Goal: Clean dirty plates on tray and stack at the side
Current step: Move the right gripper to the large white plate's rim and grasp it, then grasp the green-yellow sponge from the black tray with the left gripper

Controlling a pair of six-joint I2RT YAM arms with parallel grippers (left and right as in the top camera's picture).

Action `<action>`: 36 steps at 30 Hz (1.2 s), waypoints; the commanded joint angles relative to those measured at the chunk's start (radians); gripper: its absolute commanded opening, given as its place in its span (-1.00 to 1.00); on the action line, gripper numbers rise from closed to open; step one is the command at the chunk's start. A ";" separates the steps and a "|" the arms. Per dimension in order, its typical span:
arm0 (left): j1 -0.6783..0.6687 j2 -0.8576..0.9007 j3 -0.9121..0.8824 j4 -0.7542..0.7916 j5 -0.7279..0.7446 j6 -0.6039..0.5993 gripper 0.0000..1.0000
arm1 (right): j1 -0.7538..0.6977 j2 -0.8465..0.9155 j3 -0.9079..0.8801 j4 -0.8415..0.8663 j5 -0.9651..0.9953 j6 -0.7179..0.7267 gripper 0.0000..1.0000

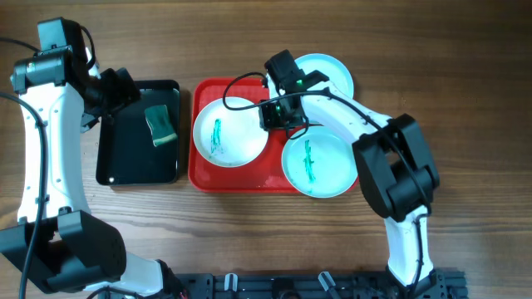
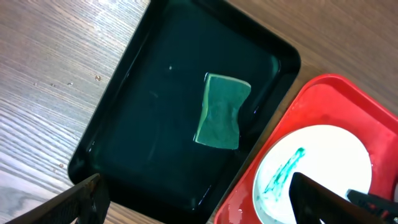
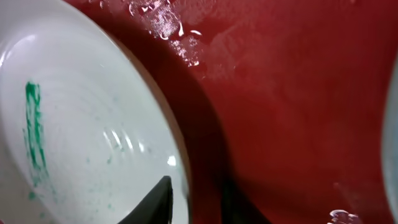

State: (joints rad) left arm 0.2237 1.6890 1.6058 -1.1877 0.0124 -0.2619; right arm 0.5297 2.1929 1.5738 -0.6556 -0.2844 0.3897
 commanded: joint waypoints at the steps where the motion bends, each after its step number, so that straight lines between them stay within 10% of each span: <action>1: 0.003 -0.015 0.001 0.013 -0.010 -0.009 0.69 | 0.006 0.042 0.015 0.010 0.034 0.026 -0.59; 8: 0.003 0.034 -0.075 0.072 -0.001 -0.016 0.16 | 0.006 0.049 0.002 0.016 0.056 0.056 -0.85; 36: -0.102 0.364 -0.116 0.243 0.042 0.203 -0.29 | 0.006 0.049 0.002 -0.001 0.056 0.029 -0.92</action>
State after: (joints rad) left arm 0.1299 2.0365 1.4952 -0.9577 0.0315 -0.1051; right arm 0.5343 2.2017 1.5772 -0.6426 -0.2680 0.4221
